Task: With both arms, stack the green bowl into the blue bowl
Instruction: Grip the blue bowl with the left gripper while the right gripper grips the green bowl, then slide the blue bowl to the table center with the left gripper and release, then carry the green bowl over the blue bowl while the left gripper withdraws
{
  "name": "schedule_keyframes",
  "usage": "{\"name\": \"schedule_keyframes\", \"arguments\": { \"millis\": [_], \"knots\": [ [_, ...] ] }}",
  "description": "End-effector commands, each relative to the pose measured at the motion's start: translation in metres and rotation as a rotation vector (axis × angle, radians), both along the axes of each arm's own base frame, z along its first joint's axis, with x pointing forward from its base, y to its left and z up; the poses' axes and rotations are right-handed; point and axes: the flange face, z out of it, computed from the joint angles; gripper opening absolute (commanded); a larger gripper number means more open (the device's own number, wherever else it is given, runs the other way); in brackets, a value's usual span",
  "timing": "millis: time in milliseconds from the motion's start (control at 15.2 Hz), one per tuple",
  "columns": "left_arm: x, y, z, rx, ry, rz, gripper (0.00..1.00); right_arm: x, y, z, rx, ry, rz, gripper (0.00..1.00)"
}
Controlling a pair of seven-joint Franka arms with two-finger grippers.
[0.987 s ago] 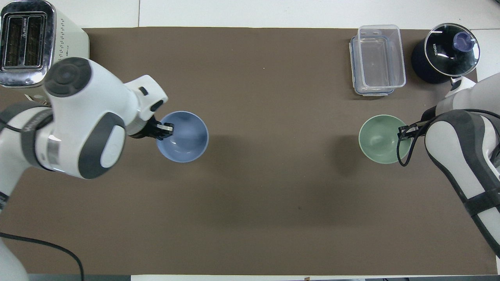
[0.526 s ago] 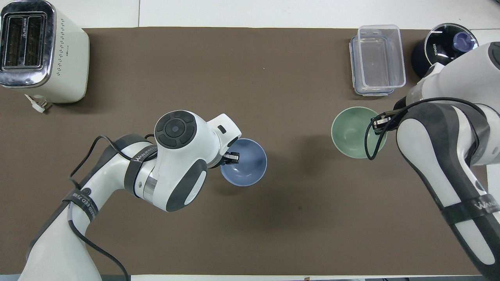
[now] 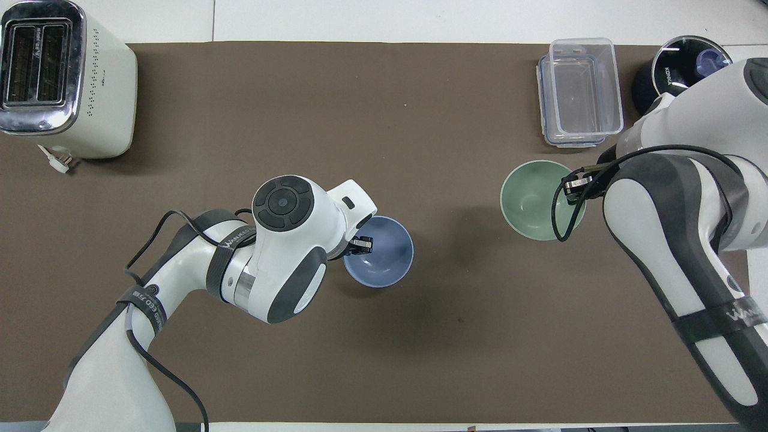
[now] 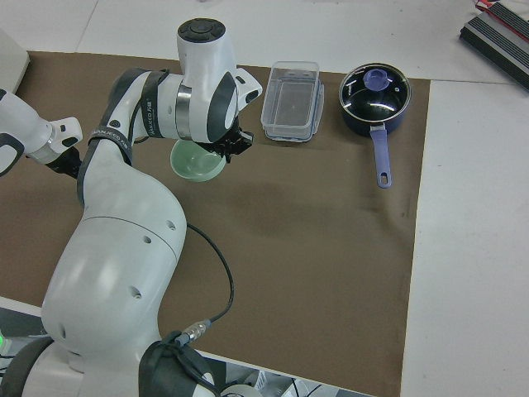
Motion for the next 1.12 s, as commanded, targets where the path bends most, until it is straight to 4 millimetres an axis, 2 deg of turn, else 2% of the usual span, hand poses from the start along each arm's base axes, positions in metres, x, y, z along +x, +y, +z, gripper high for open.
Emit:
{"name": "schedule_keyframes", "arguments": {
  "millis": [0,66,132,197,329,526,592,724,789,921,987,1053],
  "knots": [
    [-0.001,-0.005,-0.011,-0.016,-0.003,-0.003,0.00,0.002,0.007,0.004,0.021,0.014,-0.013,0.00],
    [0.000,-0.005,-0.011,-0.017,-0.004,-0.003,0.00,0.002,0.007,0.004,0.021,0.013,-0.013,0.00],
    [0.001,-0.005,-0.010,-0.018,-0.005,0.002,0.42,0.002,0.007,0.004,0.019,0.014,-0.011,0.00],
    [0.001,-0.005,-0.008,-0.018,-0.003,0.004,0.99,0.002,0.008,0.004,0.020,0.014,-0.013,0.00],
    [0.003,0.000,0.011,-0.021,-0.002,0.008,1.00,0.001,0.009,0.004,0.020,0.016,-0.009,0.00],
    [0.027,0.026,0.081,-0.025,0.037,0.047,1.00,0.001,0.012,0.006,0.025,0.014,-0.009,0.00],
    [0.035,0.037,0.111,-0.027,0.042,0.059,1.00,0.000,0.024,0.006,0.037,0.016,-0.019,0.00],
    [0.065,0.082,0.160,-0.027,0.056,0.128,1.00,-0.003,0.058,0.011,0.058,0.014,-0.061,0.00],
    [0.075,0.106,0.182,-0.018,0.056,0.156,1.00,-0.004,0.083,0.013,0.056,-0.010,-0.069,0.00],
    [0.081,0.155,0.218,-0.006,0.029,0.206,1.00,-0.012,0.145,0.007,0.077,-0.117,-0.051,0.00],
    [0.079,0.178,0.233,0.016,0.007,0.210,1.00,-0.021,0.169,0.001,0.086,-0.154,-0.075,0.00],
    [0.077,0.193,0.240,0.045,0.003,0.188,1.00,-0.025,0.180,-0.005,0.087,-0.157,-0.086,0.00]
  ]
}}
